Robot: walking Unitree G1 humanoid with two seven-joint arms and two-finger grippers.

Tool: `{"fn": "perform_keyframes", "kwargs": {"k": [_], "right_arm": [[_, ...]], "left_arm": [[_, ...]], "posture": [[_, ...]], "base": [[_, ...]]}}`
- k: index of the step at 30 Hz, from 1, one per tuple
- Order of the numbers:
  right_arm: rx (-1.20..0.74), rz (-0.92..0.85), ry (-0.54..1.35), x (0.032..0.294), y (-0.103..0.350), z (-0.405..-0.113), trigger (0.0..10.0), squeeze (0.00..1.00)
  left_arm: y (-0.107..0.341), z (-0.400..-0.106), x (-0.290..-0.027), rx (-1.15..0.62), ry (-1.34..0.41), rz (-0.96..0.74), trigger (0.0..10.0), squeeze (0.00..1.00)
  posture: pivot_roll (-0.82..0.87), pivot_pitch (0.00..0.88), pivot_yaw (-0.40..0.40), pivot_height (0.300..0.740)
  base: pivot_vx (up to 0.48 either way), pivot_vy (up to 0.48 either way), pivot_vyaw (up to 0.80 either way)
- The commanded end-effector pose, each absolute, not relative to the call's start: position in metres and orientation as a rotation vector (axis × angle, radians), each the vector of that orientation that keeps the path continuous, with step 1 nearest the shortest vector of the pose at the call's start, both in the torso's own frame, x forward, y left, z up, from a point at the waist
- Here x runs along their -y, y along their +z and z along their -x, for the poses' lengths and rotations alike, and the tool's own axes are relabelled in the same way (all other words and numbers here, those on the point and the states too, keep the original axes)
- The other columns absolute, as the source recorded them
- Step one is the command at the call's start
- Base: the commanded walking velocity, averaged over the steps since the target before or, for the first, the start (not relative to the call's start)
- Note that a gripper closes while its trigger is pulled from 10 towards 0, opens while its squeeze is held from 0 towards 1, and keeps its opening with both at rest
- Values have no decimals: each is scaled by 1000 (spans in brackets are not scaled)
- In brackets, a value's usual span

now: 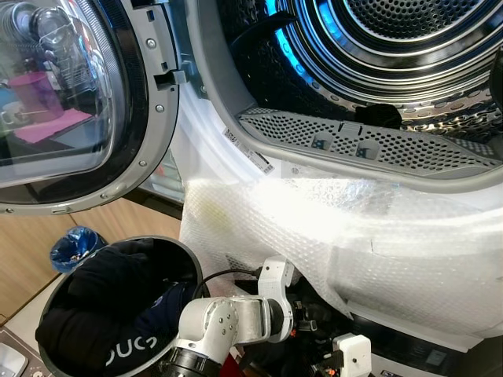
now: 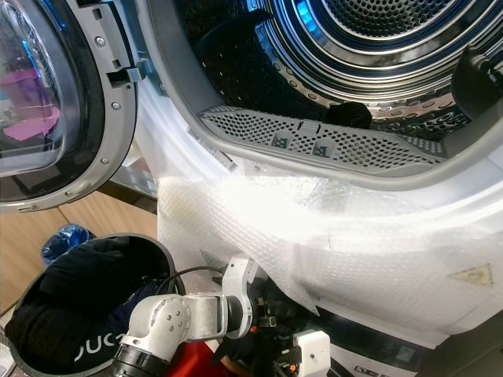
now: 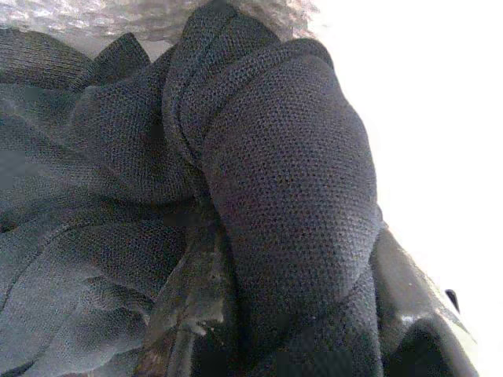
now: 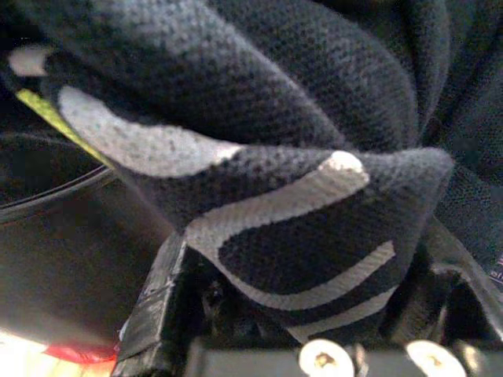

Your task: Clothes washing

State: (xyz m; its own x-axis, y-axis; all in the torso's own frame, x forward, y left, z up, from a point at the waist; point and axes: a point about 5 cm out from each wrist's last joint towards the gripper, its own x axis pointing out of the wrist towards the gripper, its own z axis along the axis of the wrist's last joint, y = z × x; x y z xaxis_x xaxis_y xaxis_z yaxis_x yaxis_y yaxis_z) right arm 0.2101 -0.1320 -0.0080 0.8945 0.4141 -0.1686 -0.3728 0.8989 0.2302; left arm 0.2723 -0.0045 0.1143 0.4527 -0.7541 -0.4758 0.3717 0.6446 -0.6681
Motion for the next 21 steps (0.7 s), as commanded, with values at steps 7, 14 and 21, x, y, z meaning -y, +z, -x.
{"fn": "perform_keyframes", "kwargs": {"k": [7,14,21], "right_arm": [[-227,-237,429,123,-9,-211,0,0],[-227,-237,429,123,-9,-211,0,0],[-227,-237,429,123,-9,-211,0,0]], "left_arm": [[168,-241,72,-787,-1096,685,118,0],[168,-241,72,-787,-1096,685,118,0],[168,-241,72,-787,-1096,685,118,0]], "posture": [[-40,23,116,740],[-40,23,116,740],[-40,23,116,740]], "base": [[0,0,0],[0,0,0],[0,0,0]]}}
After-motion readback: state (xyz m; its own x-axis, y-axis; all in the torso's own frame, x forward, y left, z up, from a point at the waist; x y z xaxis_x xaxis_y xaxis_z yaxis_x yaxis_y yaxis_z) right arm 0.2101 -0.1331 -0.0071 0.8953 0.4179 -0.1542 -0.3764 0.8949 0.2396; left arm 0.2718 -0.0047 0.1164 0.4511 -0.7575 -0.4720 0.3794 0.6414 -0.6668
